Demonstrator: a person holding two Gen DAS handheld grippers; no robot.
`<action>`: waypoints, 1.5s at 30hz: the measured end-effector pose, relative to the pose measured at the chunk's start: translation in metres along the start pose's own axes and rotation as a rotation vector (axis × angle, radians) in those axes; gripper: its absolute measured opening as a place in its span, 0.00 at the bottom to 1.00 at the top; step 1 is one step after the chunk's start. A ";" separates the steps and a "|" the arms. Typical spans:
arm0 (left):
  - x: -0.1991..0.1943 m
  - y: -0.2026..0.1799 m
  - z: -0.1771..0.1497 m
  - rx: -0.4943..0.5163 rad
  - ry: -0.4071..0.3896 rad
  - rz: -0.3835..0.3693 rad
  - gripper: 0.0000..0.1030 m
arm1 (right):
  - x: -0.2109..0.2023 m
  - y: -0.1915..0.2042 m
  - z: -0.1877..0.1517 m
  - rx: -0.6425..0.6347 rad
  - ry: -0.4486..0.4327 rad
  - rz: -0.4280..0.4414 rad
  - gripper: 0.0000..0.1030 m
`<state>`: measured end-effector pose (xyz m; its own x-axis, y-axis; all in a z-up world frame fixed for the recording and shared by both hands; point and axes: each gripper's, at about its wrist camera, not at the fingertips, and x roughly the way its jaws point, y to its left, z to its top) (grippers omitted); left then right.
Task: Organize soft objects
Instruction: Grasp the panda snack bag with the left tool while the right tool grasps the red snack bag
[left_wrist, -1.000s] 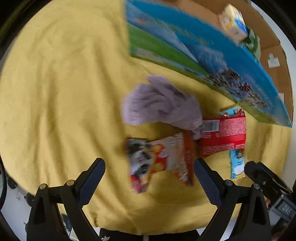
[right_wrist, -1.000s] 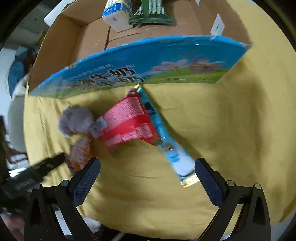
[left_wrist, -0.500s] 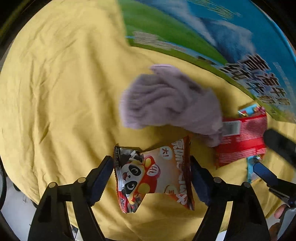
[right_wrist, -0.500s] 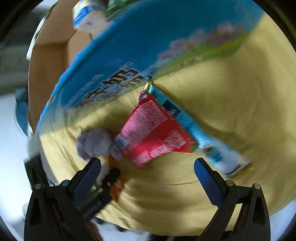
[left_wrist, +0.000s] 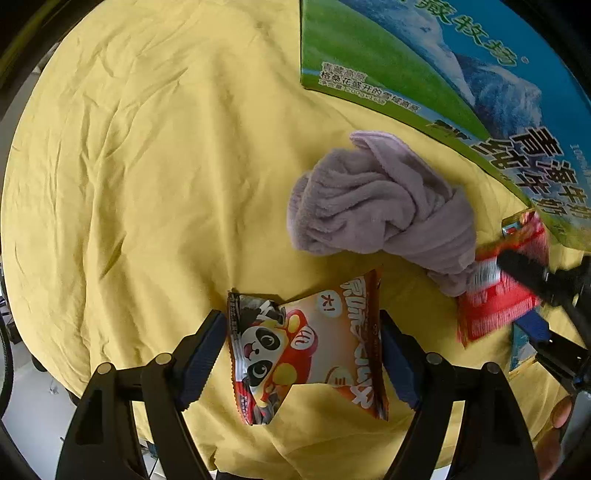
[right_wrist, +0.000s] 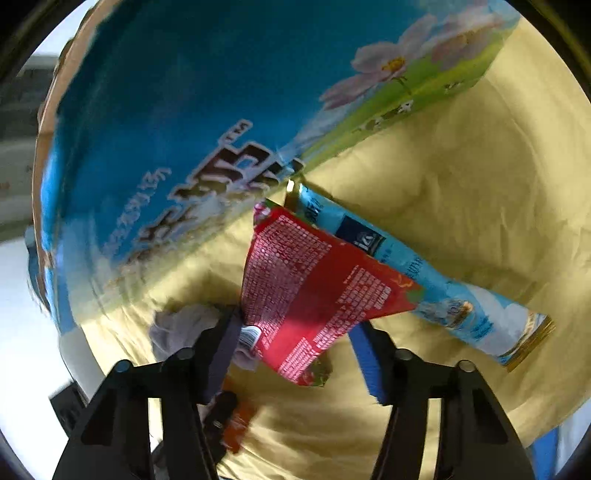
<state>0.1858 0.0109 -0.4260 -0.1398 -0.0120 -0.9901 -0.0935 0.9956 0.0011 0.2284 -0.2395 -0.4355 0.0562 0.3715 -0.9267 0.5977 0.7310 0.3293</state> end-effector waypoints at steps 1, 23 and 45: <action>-0.001 0.002 0.000 0.002 0.001 -0.002 0.76 | 0.000 -0.001 0.000 -0.035 0.030 -0.024 0.57; -0.013 -0.016 0.000 0.056 0.018 0.010 0.74 | 0.026 0.023 -0.032 -0.453 0.194 -0.297 0.55; -0.014 -0.074 -0.014 0.158 -0.034 0.107 0.61 | 0.029 0.028 -0.076 -0.589 0.129 -0.457 0.49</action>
<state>0.1807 -0.0635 -0.4100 -0.1066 0.0953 -0.9897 0.0768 0.9932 0.0874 0.1862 -0.1643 -0.4394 -0.2107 -0.0040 -0.9775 0.0111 0.9999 -0.0065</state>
